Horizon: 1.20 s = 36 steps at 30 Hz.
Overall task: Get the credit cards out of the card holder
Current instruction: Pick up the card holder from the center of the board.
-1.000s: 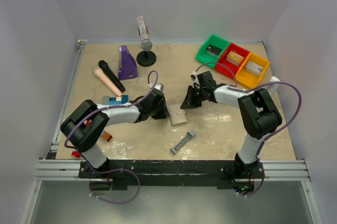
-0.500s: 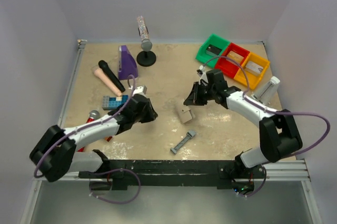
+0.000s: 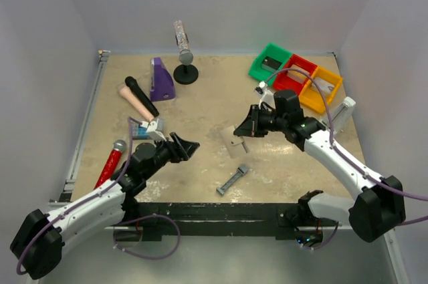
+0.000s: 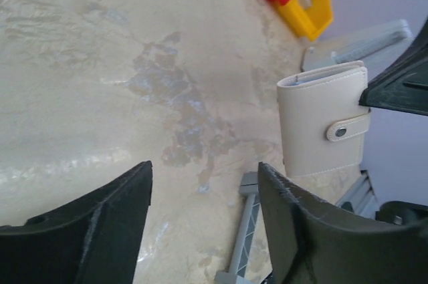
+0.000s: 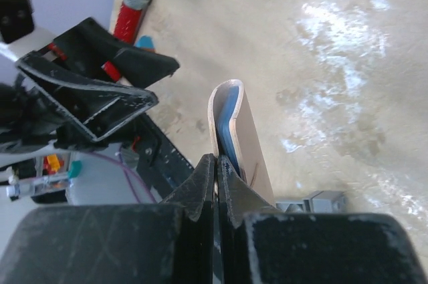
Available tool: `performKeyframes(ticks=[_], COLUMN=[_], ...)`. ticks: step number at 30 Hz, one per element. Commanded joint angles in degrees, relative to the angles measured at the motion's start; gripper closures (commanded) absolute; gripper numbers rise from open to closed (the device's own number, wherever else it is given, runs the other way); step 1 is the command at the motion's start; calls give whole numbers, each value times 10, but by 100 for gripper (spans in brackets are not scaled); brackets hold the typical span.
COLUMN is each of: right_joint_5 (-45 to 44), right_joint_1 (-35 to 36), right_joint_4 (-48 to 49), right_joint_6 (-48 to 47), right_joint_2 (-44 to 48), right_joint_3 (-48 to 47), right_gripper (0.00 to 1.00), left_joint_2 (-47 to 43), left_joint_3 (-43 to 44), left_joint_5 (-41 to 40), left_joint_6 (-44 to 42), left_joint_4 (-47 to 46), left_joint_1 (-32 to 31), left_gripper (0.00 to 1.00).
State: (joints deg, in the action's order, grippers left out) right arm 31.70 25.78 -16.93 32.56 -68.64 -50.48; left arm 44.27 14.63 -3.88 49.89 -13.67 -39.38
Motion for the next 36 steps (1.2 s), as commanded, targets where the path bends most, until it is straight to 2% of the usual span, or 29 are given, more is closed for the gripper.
performKeyframes(ticks=[1,6,12,19,26,28,36], right_joint_5=[56,112,170,194,207,209,214], right_joint_1=[22,36,39,52,65,67,78], right_joint_4=[-13,-12,7,23,27,28,35], right_joint_6=[5,22,46,62,73,73,78], right_joint_2=[38,65,90,95,93,91,82], right_joint_3=[-28,-45,-52,-53,-66,-69,-70], right_gripper=[100,100,100,100,100,100,100], left_joint_2=[-47,-79,-75,10,112,136,185], left_joint_3=[-71,-130,-115,-91,-76,-70,-59], left_joint_5=[69,120,192,266,303,316,337], left_joint_6=[3,6,-1,24,79,93,130], left_joint_4=[-224,-398,-449,-533,-648,-677,-749], left_joint_1=[4,4,4,4,4,4,4], left_gripper=[24,12,11,11,10,2,4])
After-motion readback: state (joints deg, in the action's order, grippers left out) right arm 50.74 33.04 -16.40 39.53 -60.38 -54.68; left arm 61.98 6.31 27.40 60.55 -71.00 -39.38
